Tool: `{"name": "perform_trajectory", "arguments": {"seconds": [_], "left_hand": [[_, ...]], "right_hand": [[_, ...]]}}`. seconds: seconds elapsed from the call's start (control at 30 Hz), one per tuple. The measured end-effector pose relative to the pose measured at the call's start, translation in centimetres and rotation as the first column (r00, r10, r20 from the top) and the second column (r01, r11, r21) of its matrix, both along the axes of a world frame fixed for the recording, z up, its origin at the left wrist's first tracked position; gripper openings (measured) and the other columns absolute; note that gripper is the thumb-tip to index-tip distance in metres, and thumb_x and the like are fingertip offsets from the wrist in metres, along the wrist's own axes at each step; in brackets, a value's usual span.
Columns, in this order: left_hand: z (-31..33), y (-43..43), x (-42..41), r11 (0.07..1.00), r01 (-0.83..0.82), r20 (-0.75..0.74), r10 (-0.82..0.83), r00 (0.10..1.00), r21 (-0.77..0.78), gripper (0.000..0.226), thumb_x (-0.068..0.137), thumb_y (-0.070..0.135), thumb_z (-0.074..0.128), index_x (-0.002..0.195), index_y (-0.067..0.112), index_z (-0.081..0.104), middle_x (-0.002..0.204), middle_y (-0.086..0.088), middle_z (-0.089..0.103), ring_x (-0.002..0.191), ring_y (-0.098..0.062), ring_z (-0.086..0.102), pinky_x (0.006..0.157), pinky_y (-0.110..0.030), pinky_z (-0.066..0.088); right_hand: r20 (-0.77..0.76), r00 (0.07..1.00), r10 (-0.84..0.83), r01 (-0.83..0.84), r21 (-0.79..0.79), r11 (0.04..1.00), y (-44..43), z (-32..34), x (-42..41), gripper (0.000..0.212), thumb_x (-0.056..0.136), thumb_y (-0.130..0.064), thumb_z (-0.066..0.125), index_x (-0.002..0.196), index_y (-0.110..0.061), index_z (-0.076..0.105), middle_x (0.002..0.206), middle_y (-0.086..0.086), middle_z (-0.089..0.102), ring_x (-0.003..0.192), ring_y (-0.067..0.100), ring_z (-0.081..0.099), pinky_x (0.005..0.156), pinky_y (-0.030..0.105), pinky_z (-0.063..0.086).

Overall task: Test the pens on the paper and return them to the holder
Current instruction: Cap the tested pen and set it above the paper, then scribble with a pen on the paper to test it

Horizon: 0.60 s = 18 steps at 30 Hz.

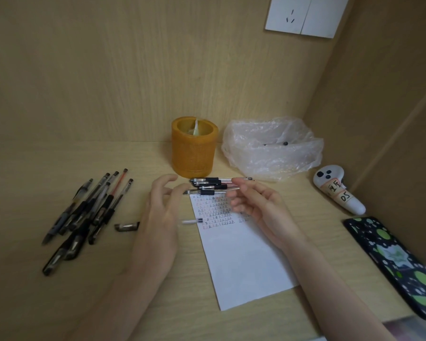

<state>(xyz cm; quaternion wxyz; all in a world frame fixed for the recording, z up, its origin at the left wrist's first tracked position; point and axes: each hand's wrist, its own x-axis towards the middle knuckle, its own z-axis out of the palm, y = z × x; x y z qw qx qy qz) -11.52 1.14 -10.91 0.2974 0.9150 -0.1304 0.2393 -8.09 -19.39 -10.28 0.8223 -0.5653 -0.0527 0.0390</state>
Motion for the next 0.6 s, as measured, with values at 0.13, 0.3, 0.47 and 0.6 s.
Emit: {"name": "perform_trajectory", "arguments": {"seconds": [0.13,0.3,0.47,0.6], "left_hand": [[-0.1,-0.4,-0.1,0.999,-0.011,-0.005,0.011,1.000,-0.034,0.064,0.070,-0.023,0.055,0.117,0.021,0.051,0.127,0.001,0.039,0.104,-0.017,0.052,0.081,-0.027,0.046],[0.0,0.6,0.1,1.000,-0.027,-0.012,0.027,1.000,0.014,0.023,0.085,0.003,0.055,0.100,0.017,0.066,0.098,0.005,0.061,0.099,-0.013,0.049,0.086,-0.020,0.035],[0.0,0.7,-0.1,0.991,0.061,-0.168,-0.040,0.985,0.122,0.006,0.080,0.030,0.057,0.085,0.031,0.061,0.092,0.019,0.054,0.098,-0.004,0.038,0.087,-0.024,0.028],[-0.3,0.9,0.2,0.979,0.097,-0.225,-0.056,0.973,0.177,0.012,0.081,0.030,0.060,0.086,0.036,0.052,0.094,0.020,0.046,0.096,-0.001,0.034,0.084,-0.020,0.026]], "right_hand": [[0.015,0.999,0.042,-0.041,-0.045,0.998,0.1,-0.1,-0.1,0.033,0.085,-0.012,0.055,0.113,0.005,0.060,0.082,0.015,0.070,0.065,0.016,0.064,0.063,0.023,0.055],[0.033,0.999,0.044,-0.042,-0.045,0.998,-0.1,-0.2,-0.1,0.025,0.090,-0.007,0.051,0.110,0.004,0.061,0.080,0.014,0.070,0.063,0.015,0.064,0.062,0.022,0.055],[0.043,0.998,0.041,-0.038,-0.070,0.997,0.0,-0.2,-0.2,0.021,0.095,-0.003,0.046,0.108,0.004,0.061,0.079,0.014,0.069,0.062,0.015,0.063,0.060,0.022,0.054],[0.051,0.998,0.027,-0.024,-0.053,0.998,-0.2,-0.2,0.0,0.021,0.095,-0.003,0.045,0.107,0.003,0.062,0.078,0.012,0.070,0.061,0.014,0.063,0.061,0.022,0.054]]}}
